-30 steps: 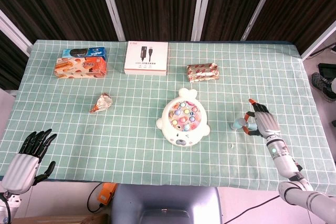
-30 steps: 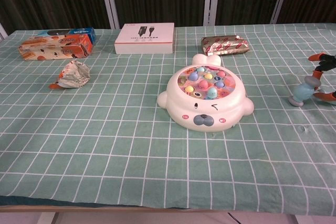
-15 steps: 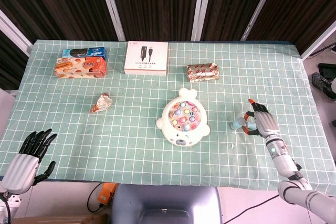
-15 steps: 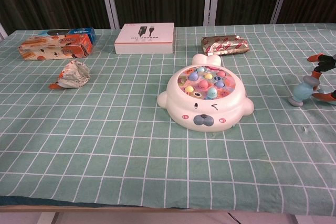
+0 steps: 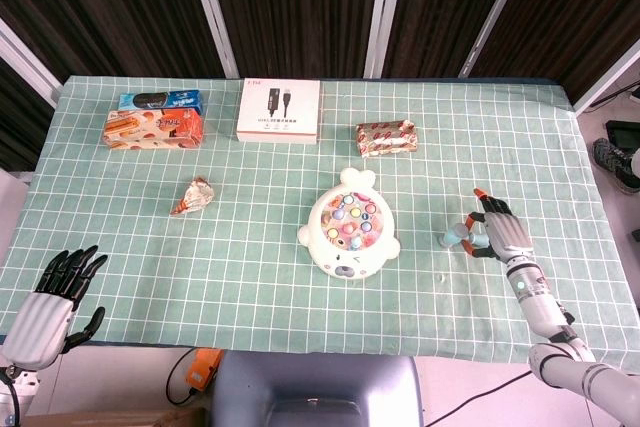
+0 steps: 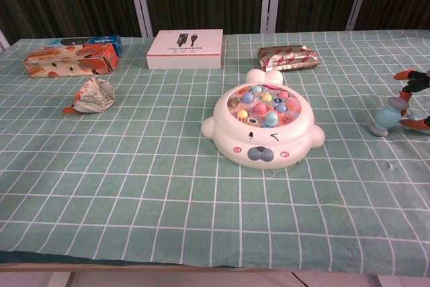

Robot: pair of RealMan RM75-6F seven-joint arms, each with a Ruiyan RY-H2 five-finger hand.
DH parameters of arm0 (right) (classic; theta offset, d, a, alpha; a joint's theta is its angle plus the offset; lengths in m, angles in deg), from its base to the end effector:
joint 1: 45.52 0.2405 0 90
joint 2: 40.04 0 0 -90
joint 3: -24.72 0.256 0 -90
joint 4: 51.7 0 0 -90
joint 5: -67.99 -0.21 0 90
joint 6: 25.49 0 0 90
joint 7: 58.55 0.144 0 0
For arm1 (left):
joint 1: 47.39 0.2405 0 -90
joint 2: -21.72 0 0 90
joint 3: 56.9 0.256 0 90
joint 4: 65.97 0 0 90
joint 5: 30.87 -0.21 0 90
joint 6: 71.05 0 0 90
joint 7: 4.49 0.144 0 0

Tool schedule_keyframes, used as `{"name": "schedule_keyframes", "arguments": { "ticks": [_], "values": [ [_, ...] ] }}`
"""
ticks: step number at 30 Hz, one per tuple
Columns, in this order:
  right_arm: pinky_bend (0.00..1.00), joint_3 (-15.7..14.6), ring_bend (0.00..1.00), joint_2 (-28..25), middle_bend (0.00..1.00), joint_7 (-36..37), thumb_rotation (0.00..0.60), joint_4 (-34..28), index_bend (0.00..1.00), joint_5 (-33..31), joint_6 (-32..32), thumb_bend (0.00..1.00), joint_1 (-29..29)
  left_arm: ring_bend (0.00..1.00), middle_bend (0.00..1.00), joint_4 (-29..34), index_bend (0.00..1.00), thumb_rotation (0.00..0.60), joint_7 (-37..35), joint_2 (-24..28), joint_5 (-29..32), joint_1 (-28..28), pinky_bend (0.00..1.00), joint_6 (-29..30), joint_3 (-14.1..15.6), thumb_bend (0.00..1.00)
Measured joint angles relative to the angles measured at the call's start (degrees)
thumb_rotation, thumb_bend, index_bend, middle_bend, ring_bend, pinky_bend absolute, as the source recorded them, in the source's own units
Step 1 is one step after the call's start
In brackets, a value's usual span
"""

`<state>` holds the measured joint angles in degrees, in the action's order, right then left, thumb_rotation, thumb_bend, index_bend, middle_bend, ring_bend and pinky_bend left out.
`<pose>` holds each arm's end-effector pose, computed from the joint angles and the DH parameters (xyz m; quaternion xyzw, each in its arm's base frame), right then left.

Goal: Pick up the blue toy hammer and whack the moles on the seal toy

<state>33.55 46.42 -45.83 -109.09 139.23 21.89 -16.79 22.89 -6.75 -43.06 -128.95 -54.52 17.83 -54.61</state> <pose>-0.3409 -0.3420 0.0463 0.6171 -0.5165 0.3058 0.5088 -0.2913 0.1714 0.1449 -0.6673 -0.3355 -0.4241 0.5122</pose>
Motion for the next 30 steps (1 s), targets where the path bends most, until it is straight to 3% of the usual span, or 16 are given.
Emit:
{"name": "schedule_keyframes", "arguments": {
  "ticks": [14,30],
  "values": [
    [0.00,0.4,0.00,0.6,0.07,-0.8,0.600,0.5,0.76,-0.7,0.7,0.55,-0.1,0.00,0.00,0.0,0.00,0.600,-0.1,0.0,-0.1,0.0,0.02,0.1,0.0,0.41],
    [0.00,0.6,0.00,0.9,0.12,-2.8,0.600,0.6,0.81,-2.0,-0.2,0.55,0.0,0.00,0.00,-0.1,0.00,0.600,-0.2,0.1,-0.1,0.1,0.02,0.3,0.0,0.41]
  ]
}}
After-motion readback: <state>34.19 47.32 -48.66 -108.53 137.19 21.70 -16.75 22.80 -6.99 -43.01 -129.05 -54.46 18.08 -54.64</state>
